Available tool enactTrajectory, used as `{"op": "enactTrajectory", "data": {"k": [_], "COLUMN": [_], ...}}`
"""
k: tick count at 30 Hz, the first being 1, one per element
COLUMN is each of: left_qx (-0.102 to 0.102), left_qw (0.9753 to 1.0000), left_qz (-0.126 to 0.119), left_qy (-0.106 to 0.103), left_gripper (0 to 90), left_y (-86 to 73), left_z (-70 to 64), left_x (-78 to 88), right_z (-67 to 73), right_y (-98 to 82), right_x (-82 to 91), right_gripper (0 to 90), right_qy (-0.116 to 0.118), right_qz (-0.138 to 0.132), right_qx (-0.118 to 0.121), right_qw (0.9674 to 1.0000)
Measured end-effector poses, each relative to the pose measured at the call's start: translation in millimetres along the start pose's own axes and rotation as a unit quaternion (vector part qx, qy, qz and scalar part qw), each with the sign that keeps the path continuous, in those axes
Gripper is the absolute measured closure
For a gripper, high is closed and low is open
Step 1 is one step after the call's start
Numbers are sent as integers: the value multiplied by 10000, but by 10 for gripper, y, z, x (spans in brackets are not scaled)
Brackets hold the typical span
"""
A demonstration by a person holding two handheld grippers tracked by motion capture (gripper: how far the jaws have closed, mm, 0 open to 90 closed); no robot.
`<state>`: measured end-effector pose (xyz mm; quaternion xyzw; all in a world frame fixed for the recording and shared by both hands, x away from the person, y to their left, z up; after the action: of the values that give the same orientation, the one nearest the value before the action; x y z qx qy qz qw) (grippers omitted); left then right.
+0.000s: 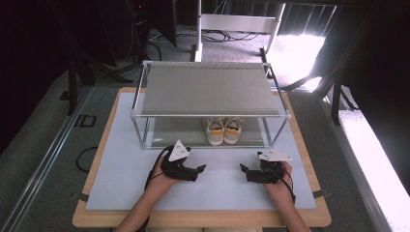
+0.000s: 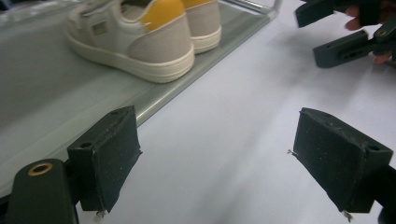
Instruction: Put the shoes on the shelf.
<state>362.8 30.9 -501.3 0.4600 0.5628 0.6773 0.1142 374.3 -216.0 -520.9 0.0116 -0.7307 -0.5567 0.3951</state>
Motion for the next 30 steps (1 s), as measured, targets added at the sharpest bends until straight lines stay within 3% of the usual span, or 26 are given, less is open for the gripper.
{"op": "enactTrajectory", "data": {"k": [8, 13, 17, 24, 30], "left_qx": [-32, 64, 83, 161, 211], "left_qw": [9998, 9995, 9990, 9979, 9968], "left_qz": [-9, -58, -120, -202, -270], "left_qy": [207, 316, 433, 598, 721], "left_gripper": [140, 140, 140, 141, 141], "left_y": [-118, -181, -217, -275, -343], "left_z": [85, 147, 200, 293, 355], "left_x": [185, 268, 346, 430, 474], "right_z": [-154, -266, -338, -532, -626], "right_y": [-82, -114, -143, -204, -256], "right_x": [150, 220, 269, 348, 361], "right_gripper": [136, 136, 136, 135, 135], "right_qy": [-307, -487, -595, -909, -1003], "right_qz": [-113, -178, -178, -165, -137], "right_qx": [-161, -336, -299, -552, -689], "right_qw": [9993, 9981, 9976, 9942, 9925]}}
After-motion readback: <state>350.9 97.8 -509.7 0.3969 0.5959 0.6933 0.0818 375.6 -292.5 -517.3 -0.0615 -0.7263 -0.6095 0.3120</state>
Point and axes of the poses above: each handheld gripper's, and its own axes: x roughly backward along the jaws, y roughly out of its top, z roughly to its left, the point moved 8 cm from there along -x, roughly forward along the jaws, and after that the axes turned 2 degrees about x, right-handed, at the moved point
